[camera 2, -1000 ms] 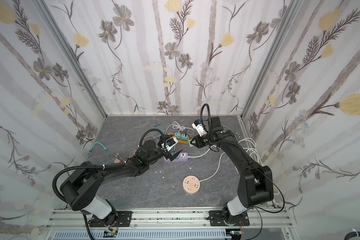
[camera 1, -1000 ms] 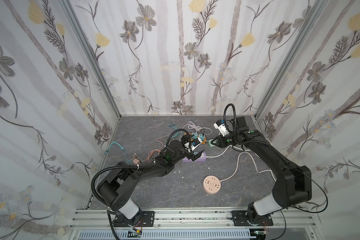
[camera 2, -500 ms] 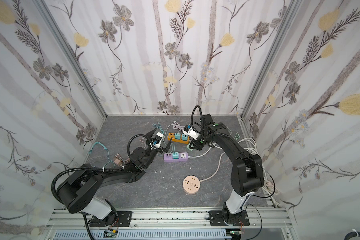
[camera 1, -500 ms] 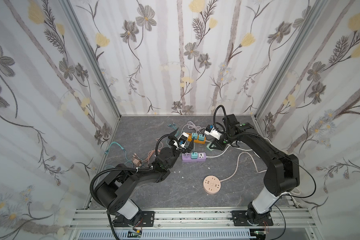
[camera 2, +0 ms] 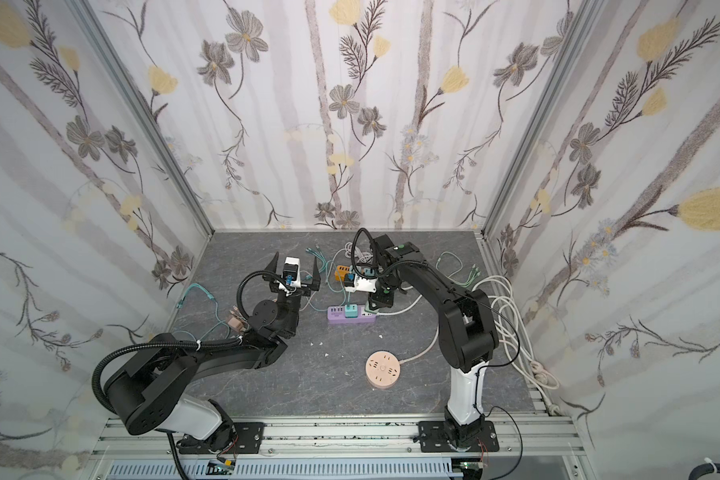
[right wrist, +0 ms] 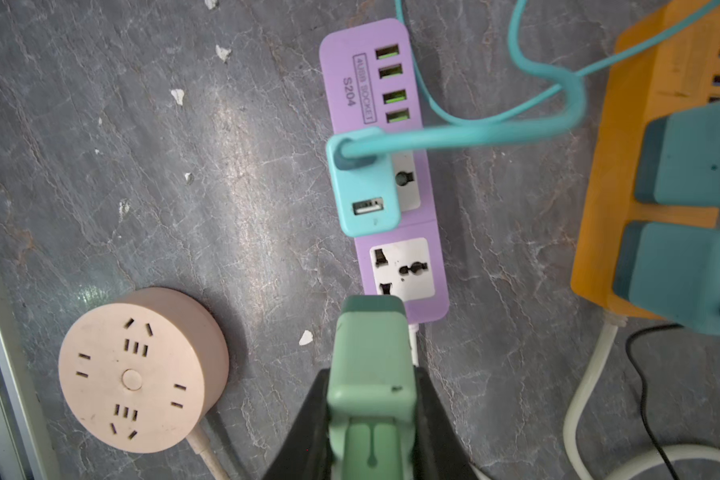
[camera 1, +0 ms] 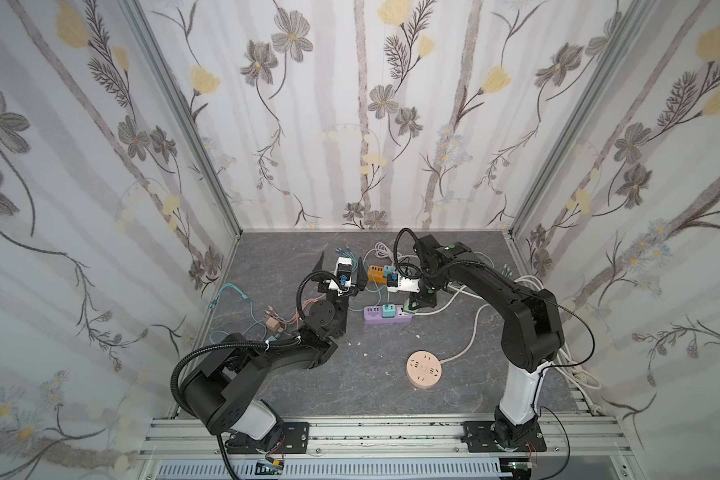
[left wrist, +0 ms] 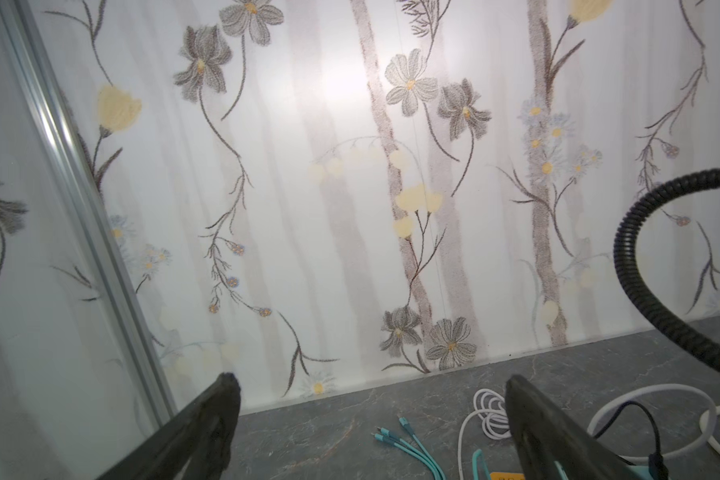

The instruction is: Insert the plug

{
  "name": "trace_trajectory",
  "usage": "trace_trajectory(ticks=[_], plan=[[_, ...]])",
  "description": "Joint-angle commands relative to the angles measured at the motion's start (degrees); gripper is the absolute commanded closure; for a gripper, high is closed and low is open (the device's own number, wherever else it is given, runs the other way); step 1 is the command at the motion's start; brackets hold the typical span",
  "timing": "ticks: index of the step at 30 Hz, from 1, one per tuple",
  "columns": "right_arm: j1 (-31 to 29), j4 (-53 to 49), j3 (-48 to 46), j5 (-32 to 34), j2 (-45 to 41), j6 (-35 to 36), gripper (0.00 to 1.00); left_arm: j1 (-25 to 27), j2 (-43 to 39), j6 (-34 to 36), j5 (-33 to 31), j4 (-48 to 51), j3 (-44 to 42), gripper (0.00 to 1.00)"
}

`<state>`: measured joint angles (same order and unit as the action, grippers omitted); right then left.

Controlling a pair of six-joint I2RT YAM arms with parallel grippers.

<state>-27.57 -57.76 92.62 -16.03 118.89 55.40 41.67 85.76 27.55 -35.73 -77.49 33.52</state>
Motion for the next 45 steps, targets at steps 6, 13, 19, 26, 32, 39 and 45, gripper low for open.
trace_trajectory(ticks=[6,13,19,26,32,39,45], plan=[[-2.80,1.51,1.33,8.58,3.48,8.58,1.00,-1.42,-8.03,-10.51,-9.06,16.44,0.25,0.00],[-3.10,2.45,1.42,6.28,3.30,9.84,1.00,-10.86,-20.47,-37.30,-7.26,48.22,1.33,0.00],[-3.55,2.83,1.47,4.80,3.39,10.49,1.00,-15.44,-25.80,-45.87,-4.97,62.13,2.31,0.00],[-3.97,3.01,1.43,3.76,3.63,10.11,1.00,-16.69,-25.25,-47.65,-4.07,66.33,3.22,0.00],[-3.98,3.74,1.50,2.15,2.55,9.64,1.00,-17.15,-23.80,-48.38,-2.60,67.11,3.99,0.00],[-3.89,3.84,1.25,1.62,0.99,9.94,1.00,-17.59,-23.18,-48.56,-2.47,68.12,4.32,0.00],[-3.81,3.15,1.15,5.15,2.26,10.69,1.00,-17.93,-22.83,-48.99,-2.36,68.52,4.28,0.00]])
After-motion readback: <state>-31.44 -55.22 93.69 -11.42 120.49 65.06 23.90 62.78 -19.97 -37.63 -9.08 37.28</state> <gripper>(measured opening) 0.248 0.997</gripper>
